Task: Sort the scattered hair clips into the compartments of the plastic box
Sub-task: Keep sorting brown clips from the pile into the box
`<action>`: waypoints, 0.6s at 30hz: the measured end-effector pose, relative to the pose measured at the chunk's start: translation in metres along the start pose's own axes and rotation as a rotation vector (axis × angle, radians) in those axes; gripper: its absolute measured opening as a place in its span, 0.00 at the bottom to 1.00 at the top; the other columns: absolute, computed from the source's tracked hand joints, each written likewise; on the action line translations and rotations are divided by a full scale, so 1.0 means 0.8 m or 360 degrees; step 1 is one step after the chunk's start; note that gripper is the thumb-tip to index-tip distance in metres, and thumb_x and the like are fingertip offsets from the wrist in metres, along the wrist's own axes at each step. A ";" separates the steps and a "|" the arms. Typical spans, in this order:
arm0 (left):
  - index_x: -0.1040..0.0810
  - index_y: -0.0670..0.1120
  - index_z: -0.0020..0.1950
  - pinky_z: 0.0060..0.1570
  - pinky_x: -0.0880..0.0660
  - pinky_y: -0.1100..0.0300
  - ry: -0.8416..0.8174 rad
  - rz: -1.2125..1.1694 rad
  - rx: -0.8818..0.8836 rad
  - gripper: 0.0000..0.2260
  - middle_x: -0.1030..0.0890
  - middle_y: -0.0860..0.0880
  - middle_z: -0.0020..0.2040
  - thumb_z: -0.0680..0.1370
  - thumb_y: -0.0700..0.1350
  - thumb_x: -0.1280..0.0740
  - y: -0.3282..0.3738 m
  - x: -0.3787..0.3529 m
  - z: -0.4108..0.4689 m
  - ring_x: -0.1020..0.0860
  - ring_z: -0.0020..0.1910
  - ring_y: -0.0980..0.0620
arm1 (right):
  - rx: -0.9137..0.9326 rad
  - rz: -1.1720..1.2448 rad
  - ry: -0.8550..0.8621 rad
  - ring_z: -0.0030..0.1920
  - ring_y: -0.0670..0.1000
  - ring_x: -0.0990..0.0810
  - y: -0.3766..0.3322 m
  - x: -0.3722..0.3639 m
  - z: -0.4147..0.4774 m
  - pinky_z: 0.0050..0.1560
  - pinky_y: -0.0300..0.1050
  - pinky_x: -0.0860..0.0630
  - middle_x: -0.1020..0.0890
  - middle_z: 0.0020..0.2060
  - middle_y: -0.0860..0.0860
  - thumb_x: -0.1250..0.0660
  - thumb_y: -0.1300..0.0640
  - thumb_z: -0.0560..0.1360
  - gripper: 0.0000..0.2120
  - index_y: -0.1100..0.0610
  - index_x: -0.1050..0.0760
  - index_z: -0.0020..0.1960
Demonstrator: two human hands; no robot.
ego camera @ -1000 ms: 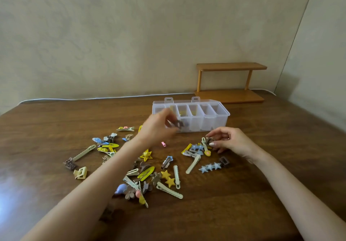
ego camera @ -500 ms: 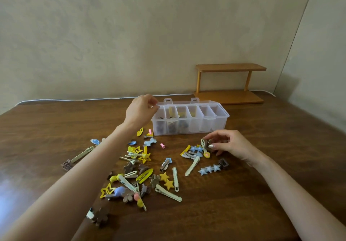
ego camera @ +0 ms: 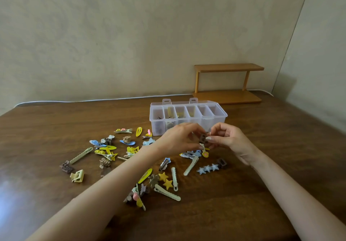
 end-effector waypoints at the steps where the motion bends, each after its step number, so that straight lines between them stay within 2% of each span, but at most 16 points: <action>1: 0.26 0.49 0.58 0.50 0.22 0.53 0.0037 -0.0008 -0.0023 0.16 0.22 0.52 0.53 0.73 0.49 0.29 0.002 0.001 0.000 0.23 0.48 0.56 | 0.0011 0.0004 -0.0012 0.38 0.52 0.18 0.000 -0.002 0.000 0.40 0.42 0.19 0.19 0.38 0.56 0.29 0.66 0.68 0.07 0.61 0.26 0.43; 5: 0.24 0.48 0.53 0.47 0.22 0.54 0.0142 0.0003 -0.0062 0.11 0.21 0.52 0.49 0.73 0.48 0.30 0.004 0.012 -0.003 0.23 0.46 0.55 | 0.0037 0.0034 -0.0026 0.39 0.52 0.17 -0.003 -0.005 -0.001 0.40 0.40 0.20 0.17 0.39 0.54 0.30 0.64 0.69 0.06 0.62 0.24 0.46; 7: 0.24 0.48 0.52 0.47 0.22 0.55 0.0223 0.0061 -0.0022 0.11 0.22 0.54 0.48 0.73 0.50 0.30 -0.003 0.023 -0.005 0.24 0.46 0.56 | 0.0085 -0.0051 0.0105 0.42 0.52 0.17 -0.006 0.005 0.000 0.39 0.40 0.20 0.18 0.42 0.55 0.31 0.64 0.72 0.05 0.61 0.23 0.47; 10: 0.23 0.48 0.52 0.45 0.24 0.59 0.0442 0.0075 0.0107 0.10 0.22 0.55 0.48 0.74 0.51 0.32 -0.026 0.046 -0.011 0.25 0.46 0.57 | 0.0160 -0.0576 0.0478 0.43 0.51 0.19 -0.004 0.032 0.000 0.39 0.39 0.23 0.19 0.43 0.52 0.32 0.62 0.74 0.03 0.57 0.23 0.48; 12: 0.23 0.50 0.51 0.43 0.26 0.60 0.0607 0.0077 0.0211 0.10 0.21 0.53 0.48 0.74 0.53 0.33 -0.046 0.059 -0.019 0.25 0.45 0.57 | 0.0185 -0.0850 0.0603 0.46 0.49 0.20 -0.002 0.042 -0.001 0.43 0.37 0.25 0.19 0.45 0.50 0.32 0.63 0.74 0.05 0.56 0.22 0.49; 15: 0.23 0.49 0.52 0.44 0.27 0.60 0.0894 0.0119 0.0388 0.10 0.22 0.52 0.49 0.75 0.52 0.33 -0.075 0.078 -0.033 0.25 0.47 0.54 | 0.0189 -0.0987 0.0488 0.47 0.45 0.22 0.001 0.035 0.003 0.44 0.33 0.27 0.21 0.50 0.47 0.32 0.67 0.73 0.13 0.53 0.22 0.53; 18: 0.22 0.48 0.54 0.46 0.28 0.57 0.1108 0.0206 0.0630 0.11 0.22 0.50 0.51 0.75 0.51 0.33 -0.095 0.098 -0.044 0.26 0.52 0.50 | 0.0188 -0.1168 0.0273 0.46 0.43 0.23 0.004 0.018 0.005 0.43 0.33 0.26 0.25 0.53 0.43 0.32 0.67 0.73 0.19 0.49 0.23 0.58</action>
Point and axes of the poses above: each hand's wrist, its own z-axis towards the middle knuckle, its own x-axis out of the back of the hand, y = z × x, the point moved 7 cm from there along z, towards the middle knuckle
